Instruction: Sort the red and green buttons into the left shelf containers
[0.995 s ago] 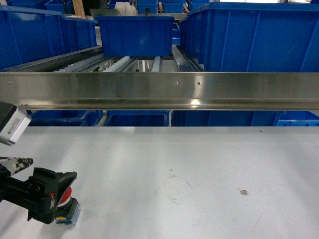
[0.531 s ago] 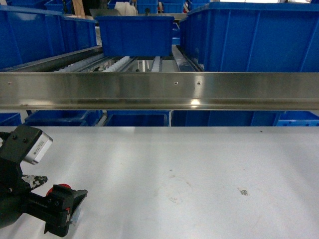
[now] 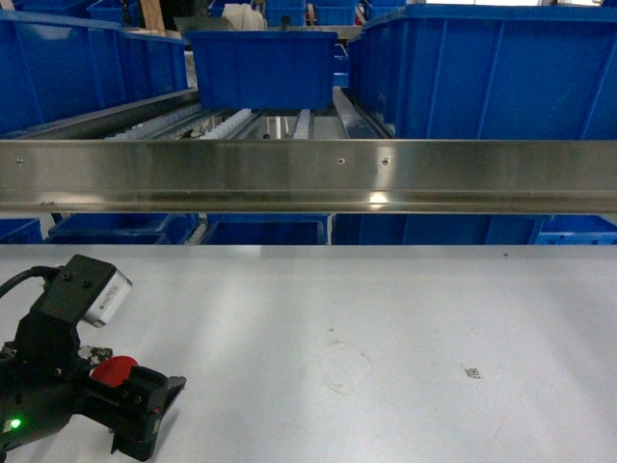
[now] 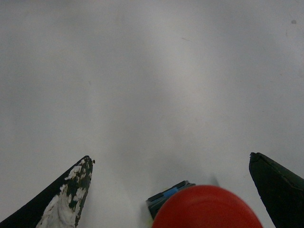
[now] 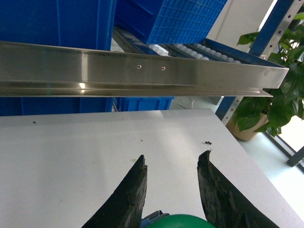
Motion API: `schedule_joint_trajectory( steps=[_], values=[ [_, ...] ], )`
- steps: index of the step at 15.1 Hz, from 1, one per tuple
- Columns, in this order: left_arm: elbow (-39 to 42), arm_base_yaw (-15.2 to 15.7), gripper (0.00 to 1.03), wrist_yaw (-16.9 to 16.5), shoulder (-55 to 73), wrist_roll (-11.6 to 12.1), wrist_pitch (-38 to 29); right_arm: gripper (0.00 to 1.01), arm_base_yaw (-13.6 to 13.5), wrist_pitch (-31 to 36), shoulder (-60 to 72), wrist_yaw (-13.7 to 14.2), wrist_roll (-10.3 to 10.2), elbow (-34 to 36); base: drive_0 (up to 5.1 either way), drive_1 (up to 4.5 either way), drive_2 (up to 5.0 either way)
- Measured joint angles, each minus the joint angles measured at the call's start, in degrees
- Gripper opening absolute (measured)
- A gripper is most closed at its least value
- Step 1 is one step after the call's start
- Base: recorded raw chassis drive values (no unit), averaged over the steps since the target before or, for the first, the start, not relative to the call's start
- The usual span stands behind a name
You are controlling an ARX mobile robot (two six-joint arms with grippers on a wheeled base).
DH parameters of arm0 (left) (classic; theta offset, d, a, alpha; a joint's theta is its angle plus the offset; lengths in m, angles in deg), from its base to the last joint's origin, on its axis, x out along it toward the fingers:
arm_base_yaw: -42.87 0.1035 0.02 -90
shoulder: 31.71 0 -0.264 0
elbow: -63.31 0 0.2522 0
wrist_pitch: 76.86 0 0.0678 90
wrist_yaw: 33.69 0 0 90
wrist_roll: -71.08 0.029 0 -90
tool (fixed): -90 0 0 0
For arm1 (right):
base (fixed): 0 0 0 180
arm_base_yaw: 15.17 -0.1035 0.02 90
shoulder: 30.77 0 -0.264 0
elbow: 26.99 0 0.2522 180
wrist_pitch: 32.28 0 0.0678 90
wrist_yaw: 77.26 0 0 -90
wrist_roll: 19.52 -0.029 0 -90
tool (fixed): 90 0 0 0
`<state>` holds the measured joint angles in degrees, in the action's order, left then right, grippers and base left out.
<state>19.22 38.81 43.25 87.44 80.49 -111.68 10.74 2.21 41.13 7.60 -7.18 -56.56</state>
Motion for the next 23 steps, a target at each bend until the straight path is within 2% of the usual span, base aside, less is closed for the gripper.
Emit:
schedule_joint_trajectory(
  steps=[4, 8, 9, 13, 16, 17, 19, 21, 23],
  values=[
    [-1.7, -0.7, 0.98, 0.5, 1.4, 0.5, -0.2, 0.29, 0.0, 0.0, 0.0, 0.0, 0.0, 0.0, 0.0, 0.0, 0.0],
    [-2.7, -0.2, 0.98, 3.5, 4.0, 3.0, -0.7, 0.29, 0.0, 0.0, 0.0, 0.0, 0.0, 0.0, 0.0, 0.0, 0.0],
    [-2.7, -0.2, 0.72, 3.5, 4.0, 3.1, -0.7, 0.29, 0.0, 0.0, 0.0, 0.0, 0.0, 0.0, 0.0, 0.0, 0.0],
    [-2.7, -0.2, 0.3, 3.5, 4.0, 3.1, -0.7, 0.29, 0.0, 0.0, 0.0, 0.0, 0.0, 0.0, 0.0, 0.0, 0.0],
    [-2.4, 0.2, 0.28, 3.5, 3.7, 3.1, -0.9, 0.29, 0.0, 0.0, 0.0, 0.0, 0.0, 0.0, 0.0, 0.0, 0.0],
    [-0.3, 1.2, 0.28, 3.4, 1.7, 3.7, -3.2, 0.29, 0.0, 0.0, 0.0, 0.0, 0.0, 0.0, 0.0, 0.0, 0.0],
    [3.4, 4.9, 0.28, 2.2, -7.0, 6.1, -6.4, 0.29, 0.0, 0.0, 0.0, 0.0, 0.0, 0.0, 0.0, 0.0, 0.0],
    [4.8, 8.3, 0.28, 0.2, -16.2, 7.2, -5.6, 0.29, 0.0, 0.0, 0.0, 0.0, 0.0, 0.0, 0.0, 0.0, 0.0],
    [7.8, 9.9, 0.28, -2.1, -26.3, 7.0, -2.0, 0.29, 0.0, 0.0, 0.0, 0.0, 0.0, 0.0, 0.0, 0.0, 0.0]
  ],
)
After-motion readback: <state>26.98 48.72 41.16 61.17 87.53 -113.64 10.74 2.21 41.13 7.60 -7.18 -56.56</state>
